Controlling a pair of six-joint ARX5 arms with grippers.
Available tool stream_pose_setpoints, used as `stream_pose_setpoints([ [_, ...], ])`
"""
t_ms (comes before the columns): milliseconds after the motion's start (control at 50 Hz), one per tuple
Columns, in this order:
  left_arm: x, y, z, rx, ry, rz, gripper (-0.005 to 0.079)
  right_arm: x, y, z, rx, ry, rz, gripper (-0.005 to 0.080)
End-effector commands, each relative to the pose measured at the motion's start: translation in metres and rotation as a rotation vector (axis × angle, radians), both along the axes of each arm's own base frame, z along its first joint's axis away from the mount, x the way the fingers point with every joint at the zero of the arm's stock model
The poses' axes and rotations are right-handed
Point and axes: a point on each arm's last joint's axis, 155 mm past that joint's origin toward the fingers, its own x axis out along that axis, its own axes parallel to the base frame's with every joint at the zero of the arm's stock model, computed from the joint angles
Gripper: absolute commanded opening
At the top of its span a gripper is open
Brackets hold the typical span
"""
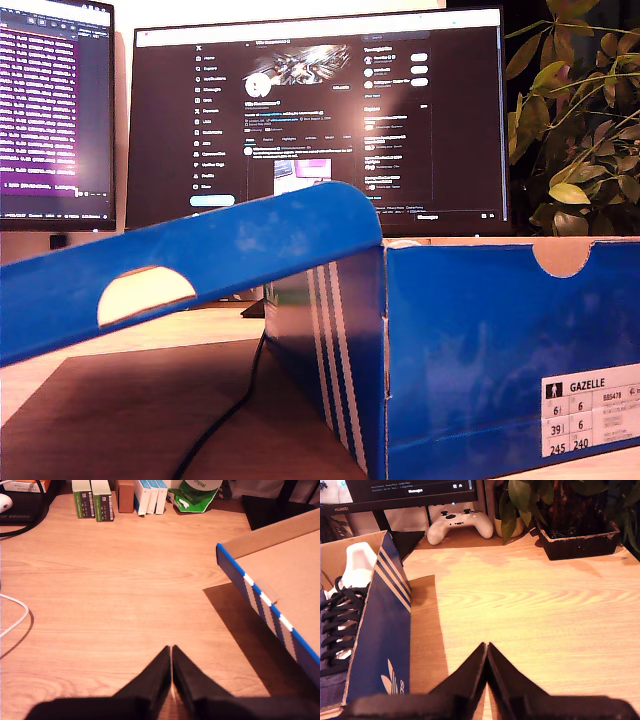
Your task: Close the blue shoebox by pushing the lid with your left arm and holding the box in place with your right arm
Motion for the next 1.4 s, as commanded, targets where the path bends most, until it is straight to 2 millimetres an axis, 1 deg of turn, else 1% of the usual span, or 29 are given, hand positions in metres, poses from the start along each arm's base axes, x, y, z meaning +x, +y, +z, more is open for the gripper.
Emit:
stream_pose_setpoints([
  [0, 0.000, -0.001, -0.010, 0.002, 0.017, -0.006, -0.0018, 0.001, -0.003, -0.007, -0.044, 0.005, -0.003, -0.0012],
  [180, 0.000, -0.001, -0.009, 0.003, 0.014, -0.006, -0.0018, 0.001, -0.003, -0.008, -0.044, 0.008, -0.002, -0.0012],
  [340, 0.002, -0.001, -0.004, 0.003, -0.009, -0.006, -0.0018, 0.001, -0.004, -0.007, -0.058, 0.005, -0.005, -0.0012],
  [440, 0.005, -0.001, 0.004, 0.003, -0.041, -0.005, -0.0018, 0.002, -0.004, -0.004, -0.061, -0.009, -0.007, -0.0012],
  [540, 0.010, -0.001, 0.017, -0.002, -0.096, -0.004, -0.0018, 0.003, -0.004, -0.002, -0.050, -0.015, -0.008, -0.0012],
  [620, 0.013, -0.001, 0.028, -0.039, -0.141, 0.007, -0.0018, 0.005, -0.002, 0.008, -0.011, -0.056, -0.009, -0.0012],
  [660, 0.014, -0.005, 0.035, -0.096, -0.164, 0.007, -0.0018, 0.007, -0.002, 0.015, 0.033, -0.081, -0.021, -0.0012],
  [700, 0.015, -0.007, 0.042, -0.101, -0.189, -0.010, -0.0018, 0.008, -0.001, 0.023, 0.080, -0.108, -0.027, -0.0012],
  [740, 0.017, -0.010, 0.050, -0.159, -0.213, -0.010, -0.0018, 0.009, 0.002, 0.030, 0.124, -0.130, -0.016, -0.0012],
  [800, 0.017, -0.015, 0.060, -0.166, -0.245, -0.036, -0.0018, 0.009, 0.009, 0.042, 0.190, -0.156, 0.010, -0.0012],
  [820, 0.016, -0.016, 0.063, -0.210, -0.247, -0.032, -0.0019, 0.008, 0.011, 0.047, 0.198, -0.163, 0.023, -0.0012],
  [940, 0.012, -0.027, 0.080, -0.295, -0.264, -0.076, -0.0019, 0.002, 0.020, 0.077, 0.249, -0.205, 0.068, -0.0012],
  [1040, 0.008, -0.036, 0.089, -0.354, -0.255, -0.114, -0.0019, -0.004, 0.021, 0.103, 0.254, -0.237, 0.075, -0.0012],
  [1120, 0.006, -0.044, 0.092, -0.389, -0.235, -0.148, -0.0019, -0.007, 0.022, 0.115, 0.259, -0.224, 0.079, -0.0012],
  [1180, 0.005, -0.047, 0.090, -0.396, -0.200, -0.162, -0.0019, -0.007, 0.026, 0.121, 0.264, -0.197, 0.094, -0.0012],
  [1280, 0.003, -0.055, 0.082, -0.437, -0.111, -0.182, -0.0019, -0.004, 0.033, 0.122, 0.271, -0.130, 0.128, -0.0012],
  [1380, 0.004, -0.062, 0.070, -0.458, -0.010, -0.198, -0.0019, 0.006, 0.038, 0.120, 0.280, -0.058, 0.149, -0.0012],
])
